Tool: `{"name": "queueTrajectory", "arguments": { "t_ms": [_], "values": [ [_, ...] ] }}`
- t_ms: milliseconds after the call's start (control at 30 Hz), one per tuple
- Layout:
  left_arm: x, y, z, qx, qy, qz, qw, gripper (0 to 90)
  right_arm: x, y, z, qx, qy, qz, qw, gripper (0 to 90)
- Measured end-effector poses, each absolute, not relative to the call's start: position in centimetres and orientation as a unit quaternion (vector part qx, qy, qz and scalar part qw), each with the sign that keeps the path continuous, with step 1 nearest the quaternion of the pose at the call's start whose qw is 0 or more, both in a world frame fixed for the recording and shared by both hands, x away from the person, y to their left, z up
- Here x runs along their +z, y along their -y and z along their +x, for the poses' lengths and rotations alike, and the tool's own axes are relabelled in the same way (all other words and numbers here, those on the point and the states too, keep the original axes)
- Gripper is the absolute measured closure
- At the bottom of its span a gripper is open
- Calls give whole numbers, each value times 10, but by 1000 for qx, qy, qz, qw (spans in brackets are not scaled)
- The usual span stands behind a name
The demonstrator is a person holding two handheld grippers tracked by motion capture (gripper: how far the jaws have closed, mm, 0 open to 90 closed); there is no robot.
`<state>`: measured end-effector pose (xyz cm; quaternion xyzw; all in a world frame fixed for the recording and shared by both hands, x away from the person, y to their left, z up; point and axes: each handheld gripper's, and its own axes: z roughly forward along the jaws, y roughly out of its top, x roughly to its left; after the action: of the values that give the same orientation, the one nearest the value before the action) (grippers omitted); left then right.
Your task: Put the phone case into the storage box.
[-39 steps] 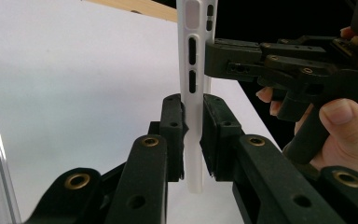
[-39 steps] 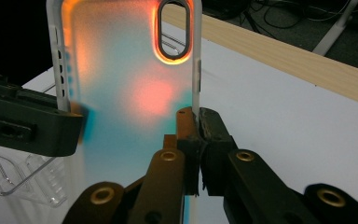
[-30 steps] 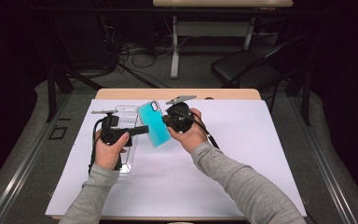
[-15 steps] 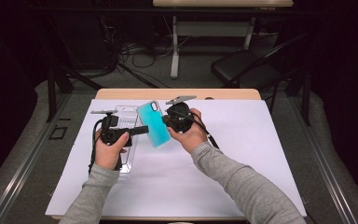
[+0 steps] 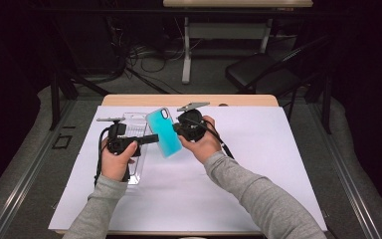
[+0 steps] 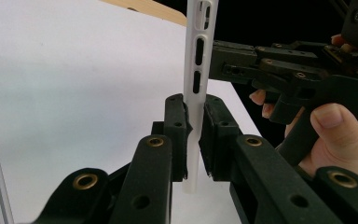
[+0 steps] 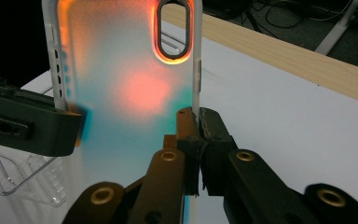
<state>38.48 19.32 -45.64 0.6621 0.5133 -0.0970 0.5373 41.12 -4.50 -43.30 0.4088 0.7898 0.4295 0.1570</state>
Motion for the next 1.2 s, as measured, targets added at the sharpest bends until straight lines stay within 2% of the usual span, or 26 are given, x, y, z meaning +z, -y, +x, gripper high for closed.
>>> {"name": "queueTrajectory", "arguments": {
  "t_ms": [1200],
  "values": [
    [-457,-196,384,-98,-508,659,546,819,-433,45,412,435,-789,409,146,859]
  ]
}}
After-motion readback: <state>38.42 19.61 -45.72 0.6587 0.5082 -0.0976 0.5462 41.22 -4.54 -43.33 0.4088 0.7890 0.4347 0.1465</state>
